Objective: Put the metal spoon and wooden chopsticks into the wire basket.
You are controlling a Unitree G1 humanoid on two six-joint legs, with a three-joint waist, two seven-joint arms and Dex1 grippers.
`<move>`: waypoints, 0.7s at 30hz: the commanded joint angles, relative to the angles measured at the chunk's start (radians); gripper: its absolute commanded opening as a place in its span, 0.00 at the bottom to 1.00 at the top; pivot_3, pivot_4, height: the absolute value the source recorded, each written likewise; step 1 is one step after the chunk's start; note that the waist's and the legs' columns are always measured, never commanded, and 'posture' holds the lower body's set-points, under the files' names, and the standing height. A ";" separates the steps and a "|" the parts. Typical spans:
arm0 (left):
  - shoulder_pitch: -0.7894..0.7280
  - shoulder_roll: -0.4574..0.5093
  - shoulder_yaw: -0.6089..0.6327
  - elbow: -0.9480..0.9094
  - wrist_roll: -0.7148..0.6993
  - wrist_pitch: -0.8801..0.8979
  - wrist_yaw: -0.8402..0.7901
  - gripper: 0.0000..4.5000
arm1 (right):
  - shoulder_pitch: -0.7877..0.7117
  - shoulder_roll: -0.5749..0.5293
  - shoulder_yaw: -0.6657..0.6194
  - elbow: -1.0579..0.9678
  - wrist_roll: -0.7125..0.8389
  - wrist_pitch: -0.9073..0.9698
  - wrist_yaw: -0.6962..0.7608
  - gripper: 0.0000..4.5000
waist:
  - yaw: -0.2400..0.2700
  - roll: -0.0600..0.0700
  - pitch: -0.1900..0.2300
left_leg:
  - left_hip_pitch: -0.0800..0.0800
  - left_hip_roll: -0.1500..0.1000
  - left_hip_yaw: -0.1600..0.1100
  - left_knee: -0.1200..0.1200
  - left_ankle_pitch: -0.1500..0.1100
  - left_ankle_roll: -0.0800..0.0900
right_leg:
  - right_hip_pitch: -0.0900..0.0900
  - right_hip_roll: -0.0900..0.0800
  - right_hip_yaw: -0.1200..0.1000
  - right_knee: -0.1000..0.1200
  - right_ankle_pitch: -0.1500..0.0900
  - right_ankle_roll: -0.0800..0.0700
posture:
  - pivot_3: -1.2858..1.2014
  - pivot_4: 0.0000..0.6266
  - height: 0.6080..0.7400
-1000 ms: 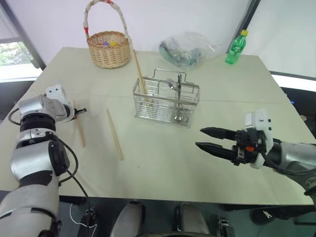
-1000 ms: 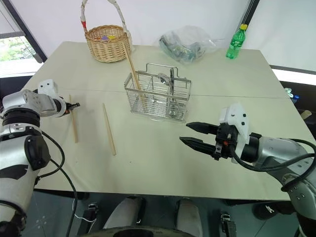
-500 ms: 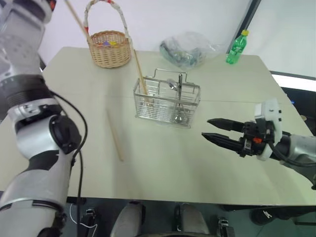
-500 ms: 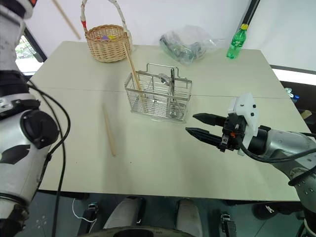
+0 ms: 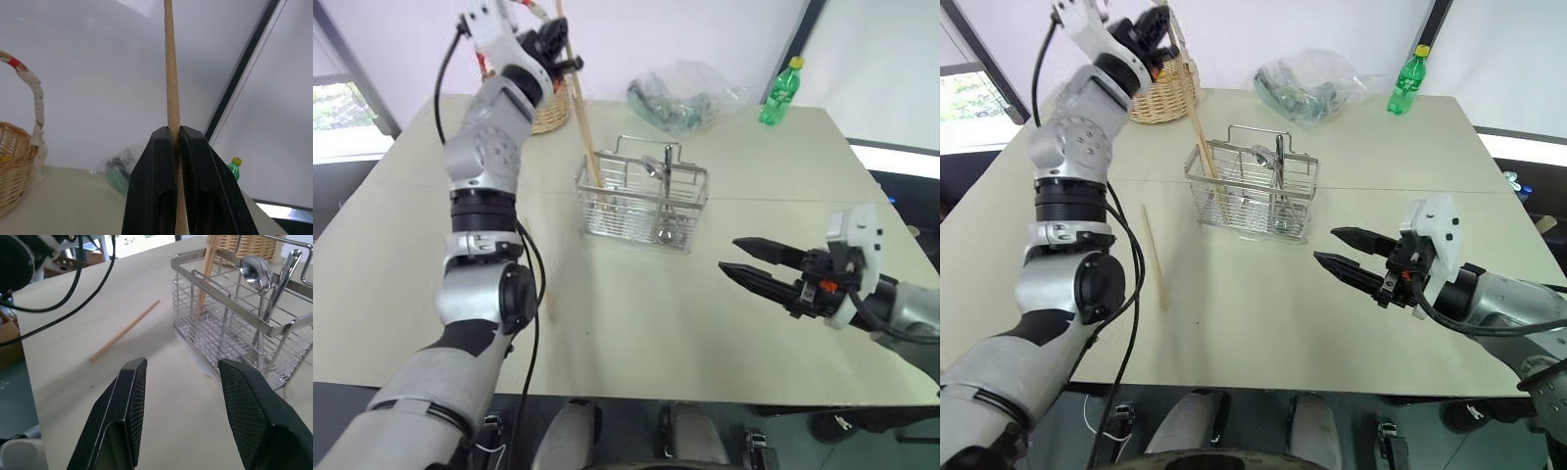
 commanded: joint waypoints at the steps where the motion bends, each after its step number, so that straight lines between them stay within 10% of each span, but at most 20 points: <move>1: 0.027 -0.013 -0.055 -0.071 0.033 -0.046 -0.033 0.00 | 0.006 0.003 -0.037 -0.036 0.025 -0.019 -0.022 0.53 | 0.001 0.000 0.000 | 0.000 0.000 0.000 0.000 0.000 0.000 | 0.000 0.000 0.000 0.000 0.000 0.000 | 0.52 0.24 0.40; 6: 0.120 -0.047 -0.087 -0.138 0.015 -0.024 -0.074 0.25 | 0.008 0.004 -0.029 -0.031 0.026 -0.027 -0.039 0.53 | 0.000 0.000 0.000 | 0.000 0.000 0.000 0.000 0.000 0.000 | 0.000 0.000 0.000 0.000 0.000 0.000 | 0.52 0.24 0.40; 12: 0.163 -0.045 -0.068 -0.202 -0.013 0.036 -0.063 0.94 | -0.007 0.000 -0.012 -0.010 0.023 -0.032 -0.033 0.53 | 0.000 0.000 0.000 | 0.000 0.000 -0.001 0.000 0.000 0.000 | 0.000 0.000 0.000 0.000 0.000 0.000 | 0.52 0.24 0.40; 21: 0.071 0.102 0.064 -0.260 -0.070 0.162 0.048 0.98 | -0.057 0.000 0.040 0.030 -0.007 -0.042 -0.003 0.53 | -0.003 0.000 0.000 | 0.001 0.001 -0.001 0.000 0.000 0.000 | 0.000 0.003 0.000 0.000 0.000 0.000 | 0.52 0.24 0.40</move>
